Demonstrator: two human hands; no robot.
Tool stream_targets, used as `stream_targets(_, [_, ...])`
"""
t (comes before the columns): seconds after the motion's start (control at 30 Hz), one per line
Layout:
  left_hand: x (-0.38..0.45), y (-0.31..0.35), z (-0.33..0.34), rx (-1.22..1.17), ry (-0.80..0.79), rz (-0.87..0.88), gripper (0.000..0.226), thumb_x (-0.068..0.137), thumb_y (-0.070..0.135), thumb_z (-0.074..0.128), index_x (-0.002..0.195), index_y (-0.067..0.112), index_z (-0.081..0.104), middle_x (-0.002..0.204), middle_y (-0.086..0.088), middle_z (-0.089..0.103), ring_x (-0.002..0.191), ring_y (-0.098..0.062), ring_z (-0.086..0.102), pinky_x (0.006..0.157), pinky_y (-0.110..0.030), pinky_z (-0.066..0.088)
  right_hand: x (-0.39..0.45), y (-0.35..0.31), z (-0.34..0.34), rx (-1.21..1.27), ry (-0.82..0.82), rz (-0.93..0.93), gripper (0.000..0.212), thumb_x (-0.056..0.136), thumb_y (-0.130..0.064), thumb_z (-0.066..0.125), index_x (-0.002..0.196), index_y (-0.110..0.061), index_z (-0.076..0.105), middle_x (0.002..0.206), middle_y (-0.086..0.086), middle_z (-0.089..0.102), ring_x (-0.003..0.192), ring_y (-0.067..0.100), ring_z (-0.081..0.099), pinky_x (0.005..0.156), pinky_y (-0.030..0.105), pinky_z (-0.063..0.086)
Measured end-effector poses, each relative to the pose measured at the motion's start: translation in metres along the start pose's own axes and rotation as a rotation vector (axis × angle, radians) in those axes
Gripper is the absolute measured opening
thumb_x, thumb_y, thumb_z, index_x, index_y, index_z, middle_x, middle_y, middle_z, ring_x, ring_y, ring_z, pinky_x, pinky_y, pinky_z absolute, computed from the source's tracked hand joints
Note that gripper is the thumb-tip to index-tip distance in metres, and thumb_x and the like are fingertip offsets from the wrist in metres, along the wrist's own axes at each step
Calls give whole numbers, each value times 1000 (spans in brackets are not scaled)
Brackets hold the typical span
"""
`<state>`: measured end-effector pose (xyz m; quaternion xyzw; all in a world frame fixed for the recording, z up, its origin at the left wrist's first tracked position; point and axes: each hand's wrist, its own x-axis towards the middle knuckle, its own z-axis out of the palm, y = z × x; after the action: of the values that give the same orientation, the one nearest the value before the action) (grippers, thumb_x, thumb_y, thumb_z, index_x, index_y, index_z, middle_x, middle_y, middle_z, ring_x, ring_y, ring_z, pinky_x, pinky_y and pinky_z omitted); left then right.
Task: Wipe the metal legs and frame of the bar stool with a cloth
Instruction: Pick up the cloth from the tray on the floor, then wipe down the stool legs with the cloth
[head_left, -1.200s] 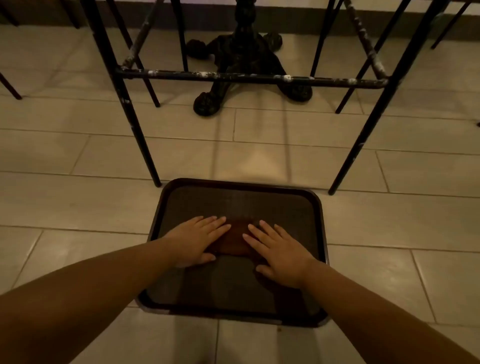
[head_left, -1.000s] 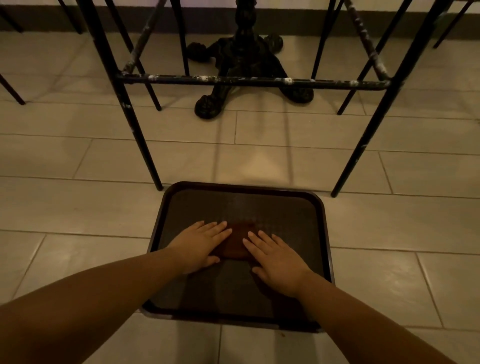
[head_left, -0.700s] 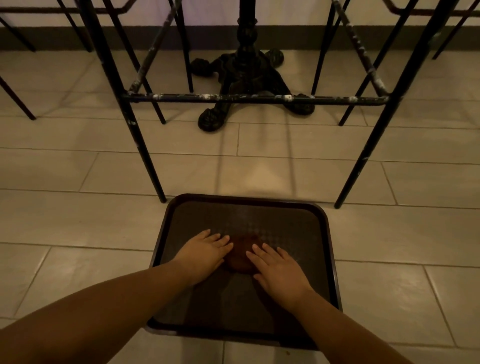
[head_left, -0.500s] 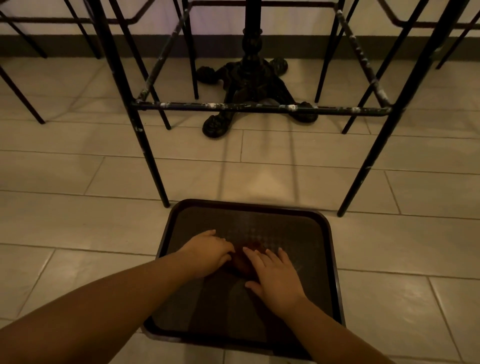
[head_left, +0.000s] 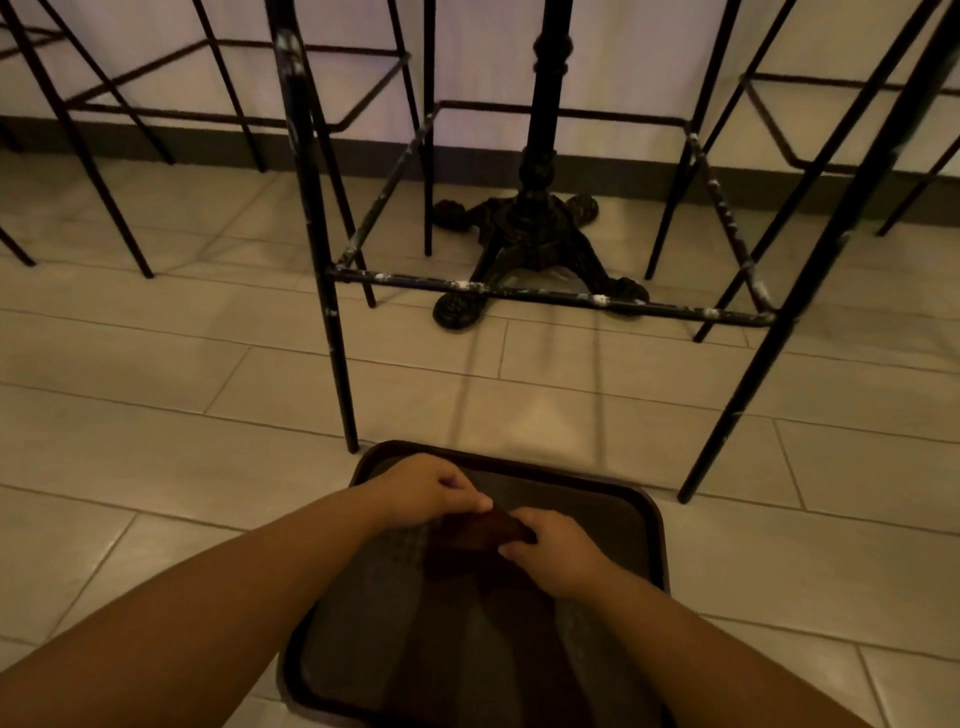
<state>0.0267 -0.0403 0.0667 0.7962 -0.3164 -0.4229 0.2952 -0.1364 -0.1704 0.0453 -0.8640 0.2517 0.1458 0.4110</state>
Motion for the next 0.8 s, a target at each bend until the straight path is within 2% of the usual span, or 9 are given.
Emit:
stream_targets(0.07, [-3,5,-2,-82,-50,-4,40,49,44,88,83,30,73,84,6,74,81,-8,70,72,-23,56,-7,-1,-11,48,-23,14,22,86,-26,64,108,-26,65,101,-4,68,94,13,64,76,24,47])
stream_targets(0.13, [-6,10,-3,-87,-79,1,35,55,22,90,85,26,72,83,3,73,80,-11,70,74,-25,57,-14,-2,-20,101,-51,26,25,85,-26,65,110,-28,65,102,-6,67,95,10,63,80,22,48])
stream_targets(0.2, [-10,17,-4,-80,-75,5,26,65,13,85,85,25,71,80,4,72,75,-6,69,72,-22,56,-21,-5,-32,119,-86,28,29,84,-26,67,113,-29,63,103,-9,66,96,7,63,82,20,48])
stream_targets(0.4, [-24,56,-17,-103,-93,60,12,78,20,76,83,30,73,70,12,71,69,1,66,66,-16,50,-37,-29,-66,234,-104,13,36,71,-46,76,104,-33,69,98,-9,72,88,0,67,77,15,53])
stream_targets(0.5, [-36,79,-31,-87,-88,97,14,81,18,73,83,32,73,71,13,70,69,3,64,67,-16,50,-47,-46,-78,274,-82,-3,30,72,-46,75,99,-34,73,92,-14,74,85,-8,66,73,9,48])
stream_targets(0.57, [-45,93,-41,-67,-69,122,13,82,18,72,87,30,74,77,10,71,72,2,64,71,-17,52,-56,-64,-92,306,-81,-11,29,74,-46,75,100,-34,74,95,-18,73,89,-12,64,78,6,45])
stream_targets(0.67, [-60,113,-59,-45,-22,142,15,82,23,71,97,25,75,94,5,74,88,-2,67,84,-19,53,-78,-91,-109,413,-114,-55,25,78,-41,75,101,-32,73,101,-16,73,96,-8,64,89,10,45])
stream_targets(0.7, [-65,120,-66,-49,-6,150,16,82,25,72,97,27,75,96,6,74,91,-3,68,85,-19,53,-83,-100,-107,471,-55,-50,22,78,-38,76,99,-31,73,100,-14,73,96,-6,65,91,13,45])
stream_targets(0.8, [-80,139,-88,-70,38,194,15,83,30,70,97,34,75,96,11,74,93,-1,68,84,-18,53,-97,-130,-94,524,328,-109,5,82,-18,73,86,-21,73,88,-5,71,84,2,66,80,15,46])
